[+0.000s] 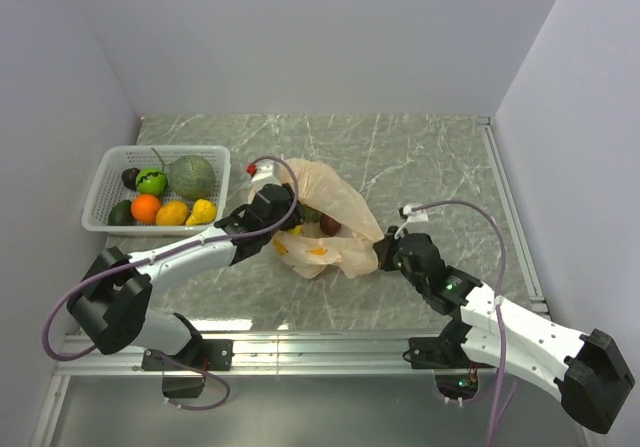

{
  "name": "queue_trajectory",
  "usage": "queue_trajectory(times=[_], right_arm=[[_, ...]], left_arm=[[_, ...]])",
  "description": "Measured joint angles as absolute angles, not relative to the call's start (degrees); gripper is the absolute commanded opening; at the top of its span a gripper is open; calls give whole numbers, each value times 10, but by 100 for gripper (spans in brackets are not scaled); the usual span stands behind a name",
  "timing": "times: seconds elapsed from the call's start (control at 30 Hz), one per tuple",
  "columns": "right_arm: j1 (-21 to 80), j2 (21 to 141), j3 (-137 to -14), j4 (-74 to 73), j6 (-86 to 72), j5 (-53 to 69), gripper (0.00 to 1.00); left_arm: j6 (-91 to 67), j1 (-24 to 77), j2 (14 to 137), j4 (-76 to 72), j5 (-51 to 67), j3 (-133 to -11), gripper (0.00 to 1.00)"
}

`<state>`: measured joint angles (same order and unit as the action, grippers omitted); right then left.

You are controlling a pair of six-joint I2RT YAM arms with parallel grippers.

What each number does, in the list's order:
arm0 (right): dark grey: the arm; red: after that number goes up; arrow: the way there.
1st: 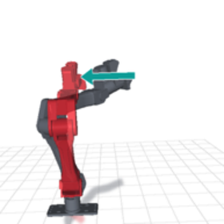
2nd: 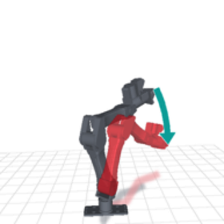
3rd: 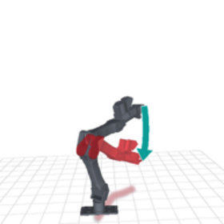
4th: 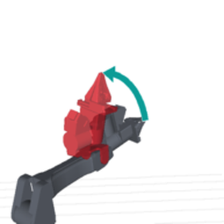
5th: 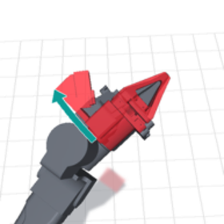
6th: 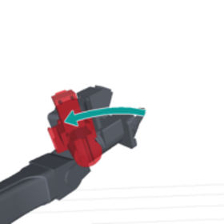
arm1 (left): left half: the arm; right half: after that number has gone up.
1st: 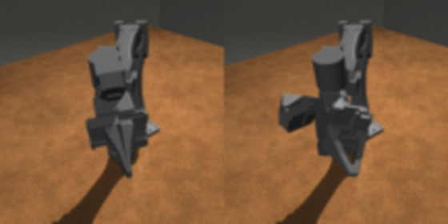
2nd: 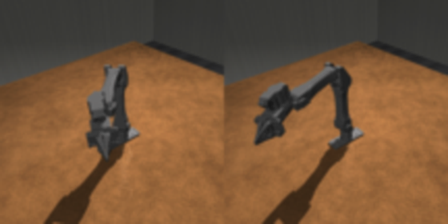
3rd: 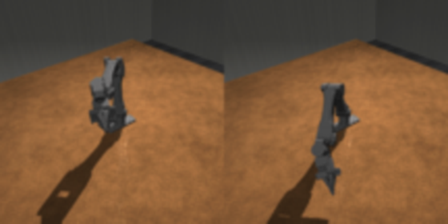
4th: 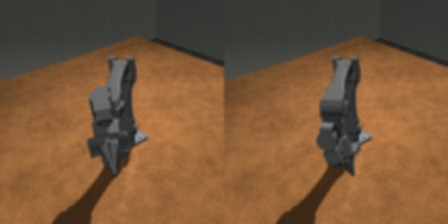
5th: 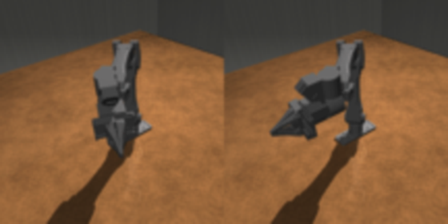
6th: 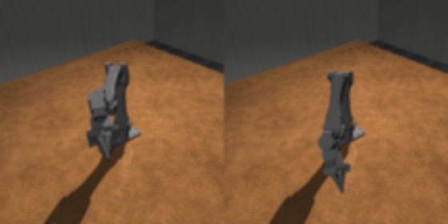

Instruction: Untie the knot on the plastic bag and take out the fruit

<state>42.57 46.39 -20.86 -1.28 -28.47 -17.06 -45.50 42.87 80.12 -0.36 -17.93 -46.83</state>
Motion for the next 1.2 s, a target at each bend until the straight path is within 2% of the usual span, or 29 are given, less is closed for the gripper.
queue_trajectory(times=[0.2, 0.37, 0.6, 0.93, 1.2], right_arm=[[473, 463, -183, 5, -280, -135, 0], [488, 470, -183, 8, -282, -152, 0], [488, 529, -187, -6, -315, -247, 0], [488, 604, -245, -12, -320, -309, 0], [468, 606, -274, -36, -319, -366, 0]], left_arm=[[-573, 424, 801, -75, -269, -456, 13], [-619, 423, 834, -118, -262, -476, 14], [-642, 401, 834, -119, -119, -500, 14], [-656, 366, 738, -121, 46, -481, 13], [-638, 342, 781, -116, 235, -533, 14]])
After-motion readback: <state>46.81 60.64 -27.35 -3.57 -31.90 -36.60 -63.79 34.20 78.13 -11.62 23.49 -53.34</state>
